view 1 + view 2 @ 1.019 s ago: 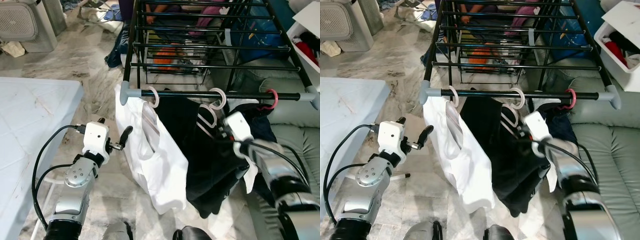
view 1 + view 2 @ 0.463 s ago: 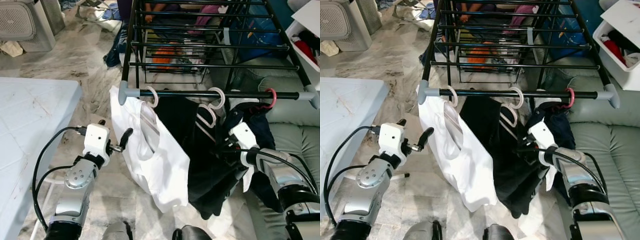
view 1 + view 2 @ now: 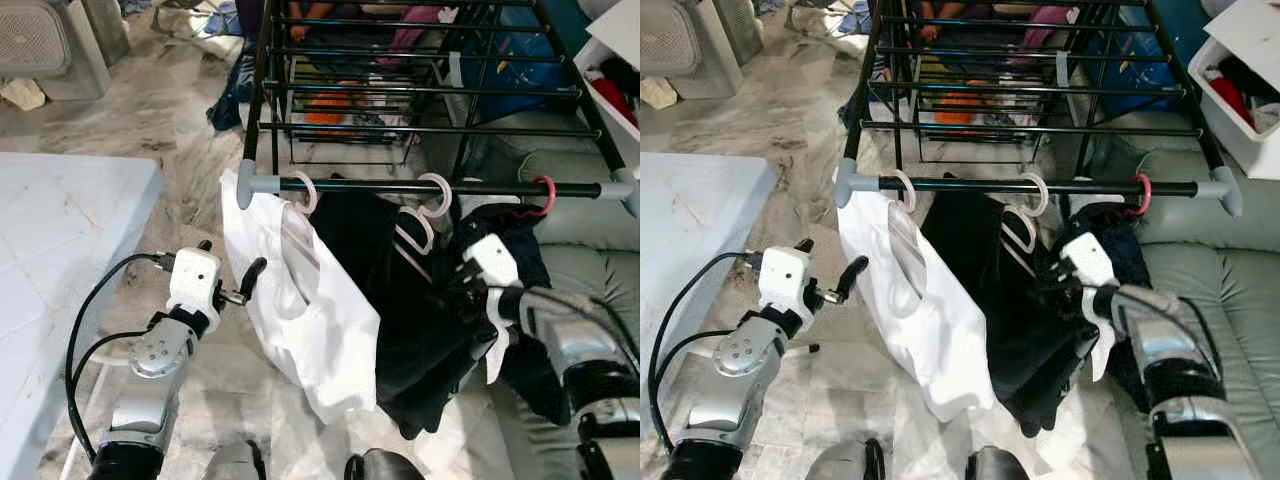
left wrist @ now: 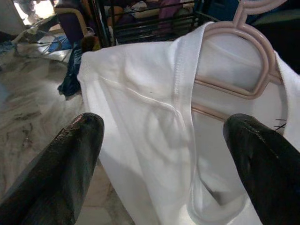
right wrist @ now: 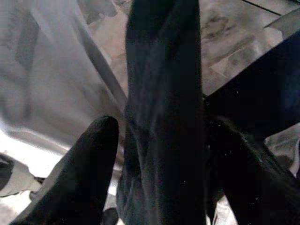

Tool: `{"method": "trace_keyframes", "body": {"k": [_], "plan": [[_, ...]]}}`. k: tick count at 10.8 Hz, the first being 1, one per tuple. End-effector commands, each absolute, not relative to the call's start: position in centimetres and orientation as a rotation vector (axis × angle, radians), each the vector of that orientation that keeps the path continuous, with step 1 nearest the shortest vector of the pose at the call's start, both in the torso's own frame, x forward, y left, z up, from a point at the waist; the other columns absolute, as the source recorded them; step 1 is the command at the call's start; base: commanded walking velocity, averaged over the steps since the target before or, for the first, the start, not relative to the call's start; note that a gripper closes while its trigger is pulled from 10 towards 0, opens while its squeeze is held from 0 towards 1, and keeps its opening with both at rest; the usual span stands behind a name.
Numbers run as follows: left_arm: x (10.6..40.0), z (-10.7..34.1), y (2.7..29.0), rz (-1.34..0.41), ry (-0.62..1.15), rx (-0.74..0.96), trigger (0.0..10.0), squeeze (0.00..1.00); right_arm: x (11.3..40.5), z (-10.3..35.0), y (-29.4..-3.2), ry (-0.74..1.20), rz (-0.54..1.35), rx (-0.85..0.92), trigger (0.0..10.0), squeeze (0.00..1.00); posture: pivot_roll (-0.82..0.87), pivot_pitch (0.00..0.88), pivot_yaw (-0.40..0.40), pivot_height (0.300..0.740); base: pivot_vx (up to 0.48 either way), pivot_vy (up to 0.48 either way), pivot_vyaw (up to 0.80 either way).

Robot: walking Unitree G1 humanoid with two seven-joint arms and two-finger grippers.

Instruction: Hang hanger

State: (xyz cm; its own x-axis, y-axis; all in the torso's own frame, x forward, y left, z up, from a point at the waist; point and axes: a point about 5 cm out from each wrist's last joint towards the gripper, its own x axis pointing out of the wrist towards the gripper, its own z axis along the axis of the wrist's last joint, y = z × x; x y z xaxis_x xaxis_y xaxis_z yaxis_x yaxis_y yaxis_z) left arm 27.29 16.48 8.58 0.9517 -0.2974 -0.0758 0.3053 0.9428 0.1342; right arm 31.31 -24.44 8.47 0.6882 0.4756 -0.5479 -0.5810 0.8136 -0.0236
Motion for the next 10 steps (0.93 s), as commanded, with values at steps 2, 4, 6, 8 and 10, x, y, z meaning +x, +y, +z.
{"method": "trace_keyframes", "body": {"k": [2,4,6,8,10], "plan": [[27.4,8.4,16.5,-0.311,0.069,0.164,10.0,0.00,31.6,9.5,-24.6,0.556,0.618,-0.218,0.0,0.00,-0.06,0.107,-0.015,0.740,0.000,0.000,0.00],[27.4,8.3,16.4,-0.307,0.074,0.168,10.0,0.00,31.0,9.0,-24.7,0.615,0.631,-0.205,0.0,0.00,-0.06,0.101,-0.020,0.740,0.000,0.000,0.00],[27.4,8.3,16.3,-0.305,0.075,0.171,10.0,0.00,30.2,8.3,-24.9,0.661,0.662,-0.208,0.0,0.00,-0.06,0.097,-0.022,0.740,0.000,0.000,0.00],[27.5,8.2,16.2,-0.309,0.077,0.174,10.0,0.00,29.8,8.2,-25.1,0.678,0.670,-0.210,0.0,0.00,-0.06,0.092,-0.022,0.740,0.000,0.000,0.00],[27.6,8.1,16.1,-0.312,0.082,0.177,10.0,0.00,29.8,8.3,-25.5,0.677,0.644,-0.212,0.0,0.00,-0.07,0.085,-0.024,0.740,0.000,0.000,0.00]]}}
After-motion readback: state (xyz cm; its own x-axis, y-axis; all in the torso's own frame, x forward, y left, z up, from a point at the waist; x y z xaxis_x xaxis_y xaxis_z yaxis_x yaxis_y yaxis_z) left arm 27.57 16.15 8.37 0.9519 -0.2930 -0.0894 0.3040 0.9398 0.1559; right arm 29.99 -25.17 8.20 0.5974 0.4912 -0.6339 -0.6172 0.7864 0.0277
